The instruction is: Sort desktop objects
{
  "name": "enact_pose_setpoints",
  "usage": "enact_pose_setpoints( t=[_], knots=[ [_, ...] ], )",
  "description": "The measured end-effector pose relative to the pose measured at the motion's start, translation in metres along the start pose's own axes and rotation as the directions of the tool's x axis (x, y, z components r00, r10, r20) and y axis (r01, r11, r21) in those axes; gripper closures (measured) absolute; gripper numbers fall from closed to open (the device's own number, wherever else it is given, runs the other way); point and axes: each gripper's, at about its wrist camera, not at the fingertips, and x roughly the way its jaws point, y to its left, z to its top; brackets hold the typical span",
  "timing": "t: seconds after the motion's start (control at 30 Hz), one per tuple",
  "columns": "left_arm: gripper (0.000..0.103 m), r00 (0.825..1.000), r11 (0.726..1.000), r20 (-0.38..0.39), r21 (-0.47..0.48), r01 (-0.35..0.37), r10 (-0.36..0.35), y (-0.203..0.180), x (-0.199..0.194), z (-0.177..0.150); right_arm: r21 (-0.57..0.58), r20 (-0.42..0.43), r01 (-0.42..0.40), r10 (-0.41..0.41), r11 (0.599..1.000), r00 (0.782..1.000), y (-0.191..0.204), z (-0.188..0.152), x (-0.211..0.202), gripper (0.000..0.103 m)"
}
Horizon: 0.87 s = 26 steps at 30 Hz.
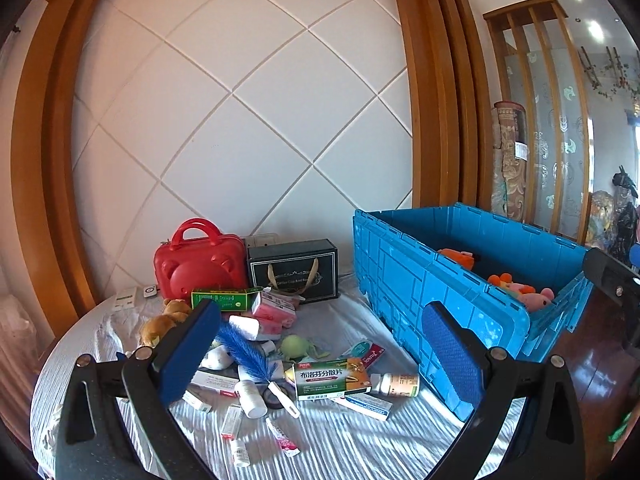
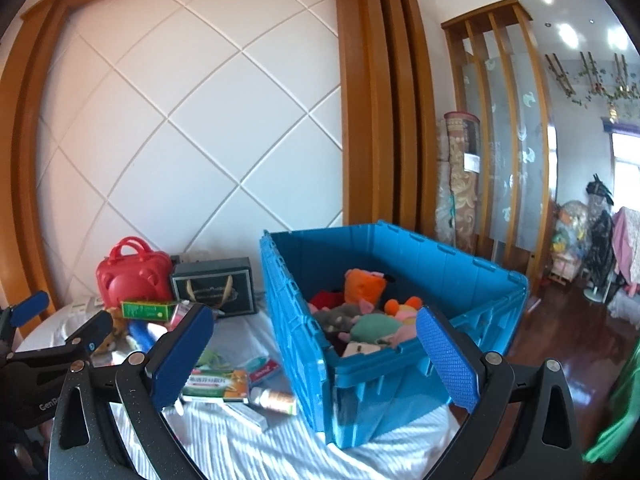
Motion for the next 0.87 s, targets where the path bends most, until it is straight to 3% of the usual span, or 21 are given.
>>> enact_pose_setpoints(
  t=[0.5, 0.7, 0.87],
  knots=[
    [0.001, 0.997, 0.997, -0.024, -0.005, 0.077, -0.077, 0.007, -0.027, -0.025, -0.008, -0.039, 0.016, -0.016, 1.0, 0.999, 0.01, -0.026, -0.029, 0.0],
    [0.001, 0.982, 0.984, -0.071, 0.003, 0.177, -0.176, 0.002, -0.028, -0.035, -0.005, -0.044, 0.024, -0.024, 1.0, 0.999, 0.011, -0.029, -0.036, 0.0],
    [0.001, 0.986, 0.987, -0.062, 0.043, 0.157, -0.154, -0.001, -0.035, -0.039, 0.002, -0.036, 0.024, -0.024, 1.0, 0.999, 0.011, -0.026, -0.04, 0.0]
  ],
)
